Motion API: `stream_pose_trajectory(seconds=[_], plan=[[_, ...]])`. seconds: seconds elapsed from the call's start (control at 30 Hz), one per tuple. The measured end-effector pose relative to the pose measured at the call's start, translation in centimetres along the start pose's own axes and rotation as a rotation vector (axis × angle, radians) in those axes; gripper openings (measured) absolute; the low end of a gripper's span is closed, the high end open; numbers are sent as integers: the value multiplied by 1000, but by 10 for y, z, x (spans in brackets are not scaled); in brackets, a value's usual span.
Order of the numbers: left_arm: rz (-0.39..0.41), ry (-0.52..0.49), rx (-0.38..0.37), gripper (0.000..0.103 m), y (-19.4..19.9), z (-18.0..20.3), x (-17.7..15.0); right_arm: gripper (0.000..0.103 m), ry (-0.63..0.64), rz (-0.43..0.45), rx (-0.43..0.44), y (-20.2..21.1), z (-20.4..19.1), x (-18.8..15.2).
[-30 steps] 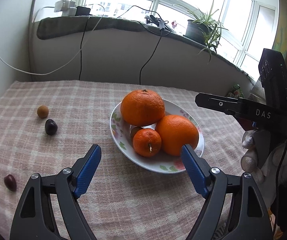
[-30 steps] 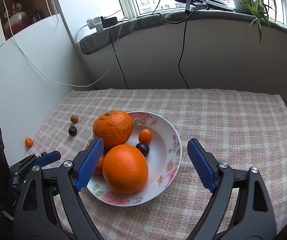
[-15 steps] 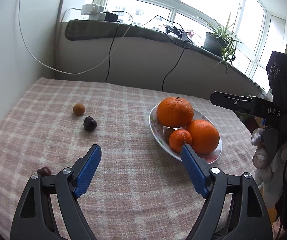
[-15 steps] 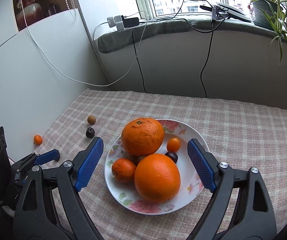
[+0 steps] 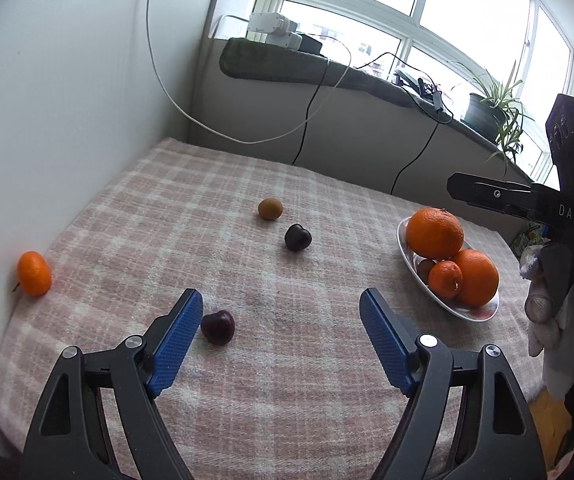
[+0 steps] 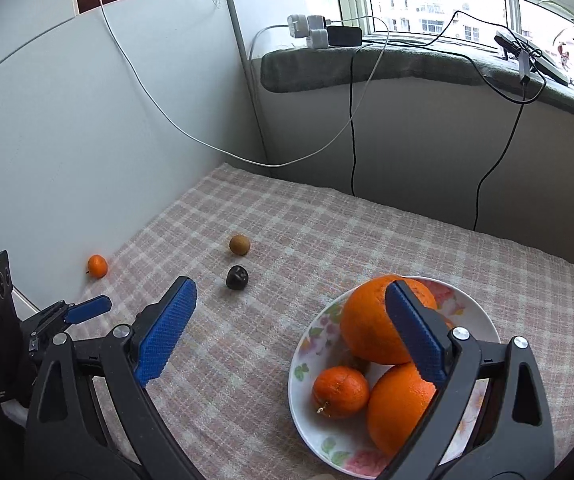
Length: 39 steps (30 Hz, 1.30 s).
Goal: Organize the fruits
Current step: 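Move the right tool to a dark plum while the left tool moves to another plum, then close the right tool on its plum while the left tool closes on its plum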
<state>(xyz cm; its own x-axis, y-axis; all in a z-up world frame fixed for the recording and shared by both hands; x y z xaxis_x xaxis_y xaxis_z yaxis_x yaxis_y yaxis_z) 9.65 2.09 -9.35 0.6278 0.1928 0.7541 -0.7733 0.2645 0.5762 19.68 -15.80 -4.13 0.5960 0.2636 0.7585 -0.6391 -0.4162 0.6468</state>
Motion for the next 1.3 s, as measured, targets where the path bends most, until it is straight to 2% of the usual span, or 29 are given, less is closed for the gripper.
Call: stream_pose_trajectory(seconds=[0.17, 0.47, 0.7, 0.83, 0.97, 1.3], plan=[[-15, 19, 22, 68, 2, -16, -6, 97, 55, -17, 31, -18, -28, 2], [-55, 62, -2, 47, -6, -31, -17, 96, 113, -51, 47, -47, -69, 1], [-69, 82, -14, 38, -13, -36, -19, 73, 111, -137, 38, -82, -80, -8], [-81, 81, -18, 38, -17, -36, -20, 61, 85, -186, 32, -102, -77, -11], [-90, 73, -17, 36, -21, -35, -22, 60, 60, -224, 18, -120, -73, -15], [-99, 75, 6, 29, -30, -41, -22, 49, 44, -277, 3, -148, -70, -18]])
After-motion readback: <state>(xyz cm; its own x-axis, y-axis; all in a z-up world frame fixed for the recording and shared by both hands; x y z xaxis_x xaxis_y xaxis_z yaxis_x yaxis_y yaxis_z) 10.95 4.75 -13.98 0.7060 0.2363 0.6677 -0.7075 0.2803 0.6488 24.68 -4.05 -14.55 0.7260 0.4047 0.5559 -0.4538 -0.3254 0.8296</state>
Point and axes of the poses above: each gripper's, at about its wrist camera, not at the fingertips, and y roughly against the way its jaws point, z to its right, x to its top, the point moved 6 cm from there along -y, roughly the way its jaws point, and after that the axes turned 6 degrees about -x, right-handed, at the moved point
